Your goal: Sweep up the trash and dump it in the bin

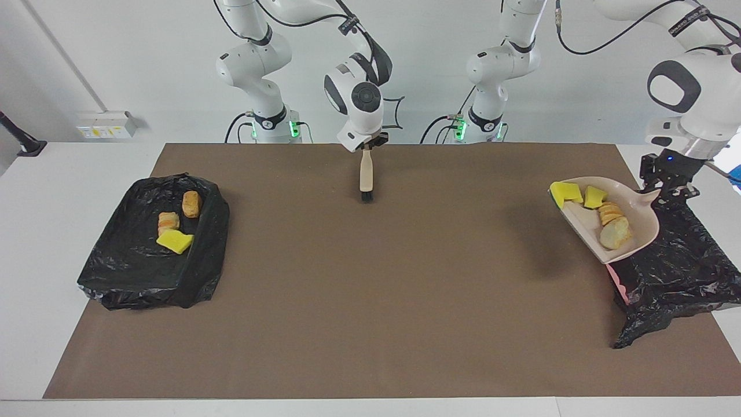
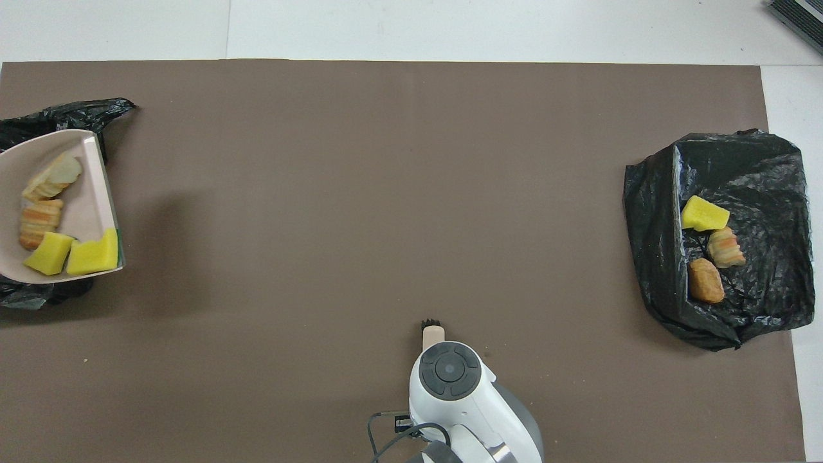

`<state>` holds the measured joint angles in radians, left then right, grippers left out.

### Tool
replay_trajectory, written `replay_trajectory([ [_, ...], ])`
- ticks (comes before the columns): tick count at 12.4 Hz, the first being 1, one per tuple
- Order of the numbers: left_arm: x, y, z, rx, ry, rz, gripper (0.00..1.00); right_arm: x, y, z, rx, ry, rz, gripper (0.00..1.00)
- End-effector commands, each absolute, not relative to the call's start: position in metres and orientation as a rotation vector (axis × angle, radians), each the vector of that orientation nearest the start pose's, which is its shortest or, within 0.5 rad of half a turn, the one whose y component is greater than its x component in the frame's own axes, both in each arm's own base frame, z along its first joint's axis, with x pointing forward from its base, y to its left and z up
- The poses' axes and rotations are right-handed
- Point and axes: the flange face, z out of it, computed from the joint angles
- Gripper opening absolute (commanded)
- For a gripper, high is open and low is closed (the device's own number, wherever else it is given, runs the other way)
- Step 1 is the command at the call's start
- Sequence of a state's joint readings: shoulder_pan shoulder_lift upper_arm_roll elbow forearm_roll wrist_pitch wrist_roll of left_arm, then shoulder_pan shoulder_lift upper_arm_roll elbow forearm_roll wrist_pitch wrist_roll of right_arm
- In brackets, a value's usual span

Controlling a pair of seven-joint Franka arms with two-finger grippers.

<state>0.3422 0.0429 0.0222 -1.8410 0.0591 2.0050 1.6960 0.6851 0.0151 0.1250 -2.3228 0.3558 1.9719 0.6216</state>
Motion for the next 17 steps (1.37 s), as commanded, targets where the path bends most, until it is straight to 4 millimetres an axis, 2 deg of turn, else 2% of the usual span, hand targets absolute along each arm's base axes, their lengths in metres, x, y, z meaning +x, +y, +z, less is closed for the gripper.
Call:
replay_trajectory([
  [1, 0.551, 0.258, 0.534, -2.355, 1.888, -0.049, 0.00, 0.318, 0.365, 0.317, -3.108, -0.007, 0.798, 0.00],
  [3, 0.552, 0.300, 0.544, -2.340, 1.904, -0.022, 0.00, 0.322, 0.369, 0.319, -3.105, -0.006, 0.799, 0.01],
  [4, 0.556, 0.315, 0.544, -2.329, 1.910, -0.020, 0.00, 0.326, 0.371, 0.321, -3.101, -0.006, 0.794, 0.09],
  [6, 0.568, 0.350, 0.542, -2.233, 1.954, 0.011, 0.00, 0.327, 0.372, 0.321, -3.095, -0.014, 0.780, 0.41],
  [7, 0.578, 0.365, 0.539, -2.180, 1.975, 0.060, 0.00, 0.327, 0.372, 0.320, -3.096, -0.019, 0.779, 0.54],
  [8, 0.589, 0.371, 0.534, -2.112, 1.983, 0.143, 0.00, 0.329, 0.372, 0.320, -3.093, -0.024, 0.774, 0.80],
  [9, 0.596, 0.376, 0.529, -2.030, 1.975, 0.231, 0.00, 0.332, 0.373, 0.321, -3.089, -0.026, 0.769, 1.00],
  [11, 0.605, 0.379, 0.518, -1.948, 1.972, 0.311, 0.00, 0.334, 0.376, 0.325, -3.085, -0.031, 0.746, 1.00],
  [13, 0.624, 0.349, 0.518, -1.789, 2.001, 0.494, 0.00, 0.344, 0.379, 0.330, -3.088, -0.042, 0.624, 1.00],
  [15, 0.631, 0.335, 0.516, -1.765, 1.934, 0.587, 0.00, 0.360, 0.380, 0.341, -3.097, -0.046, 0.446, 1.00],
  [16, 0.629, 0.333, 0.513, -1.746, 1.923, 0.632, 0.00, 0.375, 0.370, 0.349, -3.089, -0.010, 0.390, 1.00],
  [17, 0.630, 0.327, 0.511, -1.731, 1.911, 0.664, 0.00, 0.402, 0.347, 0.364, -3.093, 0.045, 0.309, 1.00],
])
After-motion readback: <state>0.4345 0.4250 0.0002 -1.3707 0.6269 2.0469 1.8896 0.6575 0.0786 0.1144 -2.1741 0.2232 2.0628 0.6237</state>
